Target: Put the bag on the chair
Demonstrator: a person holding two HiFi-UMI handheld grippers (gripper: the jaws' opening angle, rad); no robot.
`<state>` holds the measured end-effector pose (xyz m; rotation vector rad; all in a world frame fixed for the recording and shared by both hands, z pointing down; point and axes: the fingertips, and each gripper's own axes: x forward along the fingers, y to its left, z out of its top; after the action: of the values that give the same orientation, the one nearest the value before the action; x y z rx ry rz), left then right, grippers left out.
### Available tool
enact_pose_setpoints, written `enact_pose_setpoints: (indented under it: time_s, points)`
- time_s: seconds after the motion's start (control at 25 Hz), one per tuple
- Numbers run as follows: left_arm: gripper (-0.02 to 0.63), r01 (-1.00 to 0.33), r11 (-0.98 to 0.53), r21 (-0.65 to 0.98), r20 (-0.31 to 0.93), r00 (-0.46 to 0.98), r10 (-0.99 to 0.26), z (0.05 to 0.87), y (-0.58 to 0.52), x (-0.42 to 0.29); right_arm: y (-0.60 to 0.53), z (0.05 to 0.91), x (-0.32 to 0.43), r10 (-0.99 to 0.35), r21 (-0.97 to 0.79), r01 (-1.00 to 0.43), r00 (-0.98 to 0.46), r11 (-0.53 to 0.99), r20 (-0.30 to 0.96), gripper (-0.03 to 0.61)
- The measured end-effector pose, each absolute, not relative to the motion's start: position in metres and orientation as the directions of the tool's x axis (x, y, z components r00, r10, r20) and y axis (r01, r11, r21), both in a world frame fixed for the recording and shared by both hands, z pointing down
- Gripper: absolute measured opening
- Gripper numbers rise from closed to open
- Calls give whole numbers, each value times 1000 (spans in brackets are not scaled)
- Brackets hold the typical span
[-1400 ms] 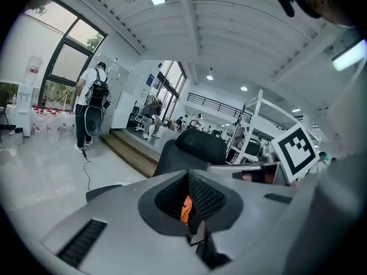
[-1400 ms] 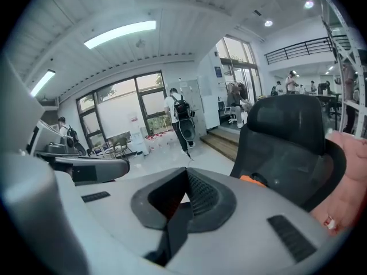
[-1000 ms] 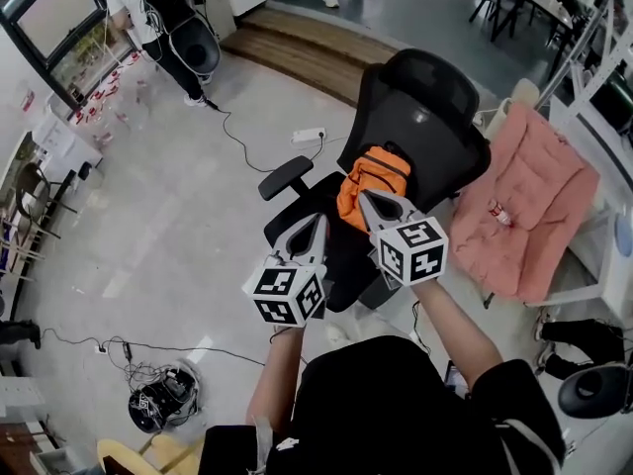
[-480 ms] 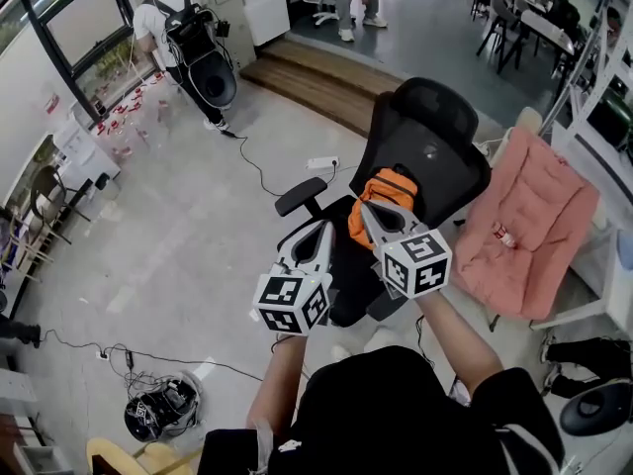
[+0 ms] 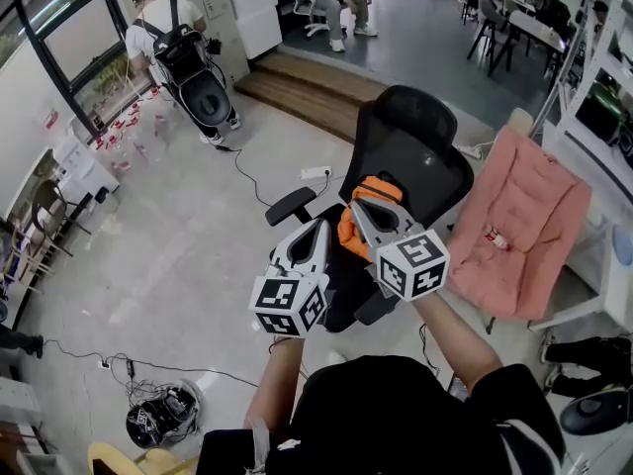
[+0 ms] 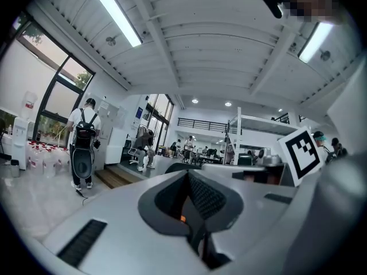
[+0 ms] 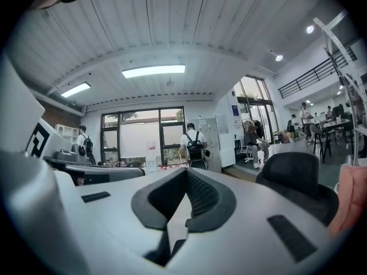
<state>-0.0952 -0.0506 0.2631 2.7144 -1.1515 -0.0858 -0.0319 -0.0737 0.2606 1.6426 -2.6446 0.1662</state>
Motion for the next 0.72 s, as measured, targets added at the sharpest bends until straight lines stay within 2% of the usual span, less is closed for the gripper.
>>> enact_pose_setpoints:
  time_s: [0.36, 0.72]
  points:
    - [9, -710, -687, 157, 18, 697, -717, 253, -27, -61, -48, 243, -5, -888, -76, -886, -459, 457, 26, 2]
    - [8, -739, -648, 182, 0, 659, -752, 249, -17, -61, -35, 241, 5, -883, -107, -880, -468, 464, 21, 2]
